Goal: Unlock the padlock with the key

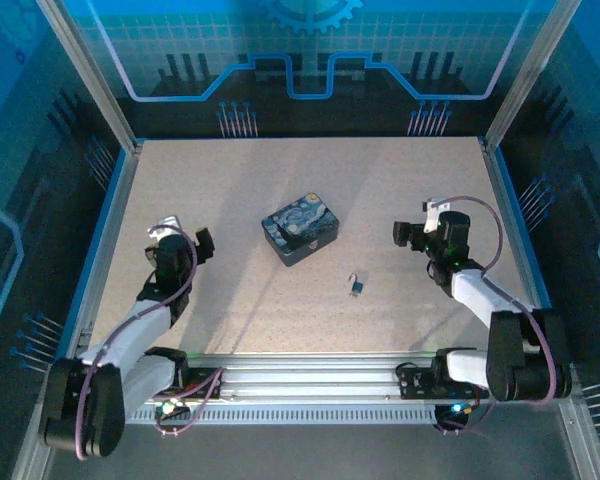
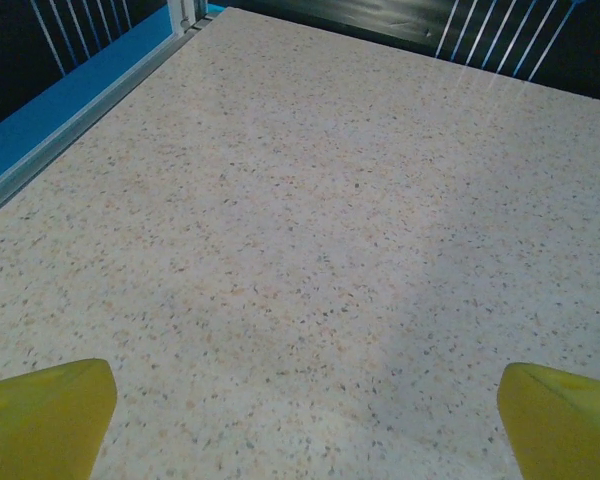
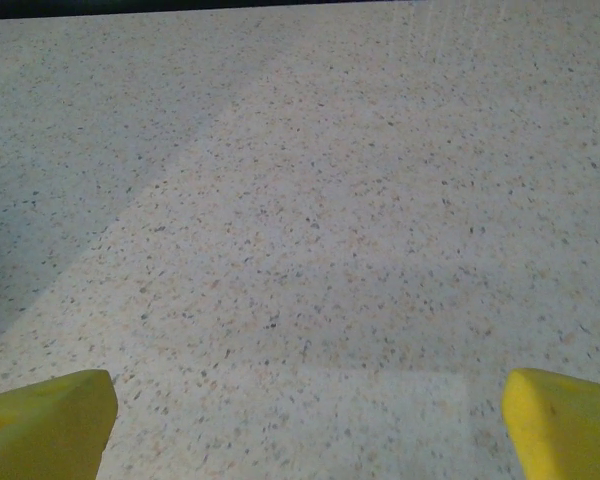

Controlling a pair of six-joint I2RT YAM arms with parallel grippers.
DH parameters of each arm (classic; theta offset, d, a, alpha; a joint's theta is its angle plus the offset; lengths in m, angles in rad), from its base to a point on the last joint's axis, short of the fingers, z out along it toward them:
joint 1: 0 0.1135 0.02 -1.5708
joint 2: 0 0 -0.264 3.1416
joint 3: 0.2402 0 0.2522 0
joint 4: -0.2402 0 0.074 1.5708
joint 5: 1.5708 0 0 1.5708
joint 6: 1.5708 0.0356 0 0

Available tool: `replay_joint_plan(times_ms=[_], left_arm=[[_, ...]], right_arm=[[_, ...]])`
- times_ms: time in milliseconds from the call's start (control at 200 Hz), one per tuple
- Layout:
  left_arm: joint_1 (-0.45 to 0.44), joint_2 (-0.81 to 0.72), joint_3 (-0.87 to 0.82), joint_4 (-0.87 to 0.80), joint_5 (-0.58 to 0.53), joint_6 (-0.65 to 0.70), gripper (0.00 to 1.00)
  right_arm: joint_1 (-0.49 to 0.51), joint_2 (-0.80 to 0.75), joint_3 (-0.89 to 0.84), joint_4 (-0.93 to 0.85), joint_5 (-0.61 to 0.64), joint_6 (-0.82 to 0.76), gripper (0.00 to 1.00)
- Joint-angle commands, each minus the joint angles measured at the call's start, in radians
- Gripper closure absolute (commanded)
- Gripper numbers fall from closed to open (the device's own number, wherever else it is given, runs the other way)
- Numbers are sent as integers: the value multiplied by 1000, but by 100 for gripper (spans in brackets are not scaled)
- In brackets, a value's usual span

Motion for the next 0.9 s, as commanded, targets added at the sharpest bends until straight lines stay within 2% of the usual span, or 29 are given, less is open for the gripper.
replay_joint_plan(times_ms=[0, 160, 210, 335, 495, 545, 685, 890], left_arm=[[16, 74, -19, 220, 11, 79, 1], [31, 224, -27, 393, 42, 103, 1], [36, 271, -29, 460, 53, 111, 1], [39, 339, -1, 511, 110, 157, 1], [41, 490, -11, 681, 186, 193, 1], [41, 533, -13, 738, 192, 210, 1], [58, 515, 25, 622, 218, 181, 1], [67, 518, 21, 640, 235, 180, 1]], right_arm=[[-17, 65, -23, 204, -25, -55, 0], [-20, 166, -14, 266, -67, -67, 0], [-14, 175, -7, 256, -80, -82, 0], [-5, 184, -18, 283, -90, -98, 0], [12, 214, -85, 426, -91, -118, 0], [12, 211, -80, 412, -89, -115, 0], [17, 213, -75, 404, -76, -117, 0], [23, 211, -75, 401, -60, -119, 0]])
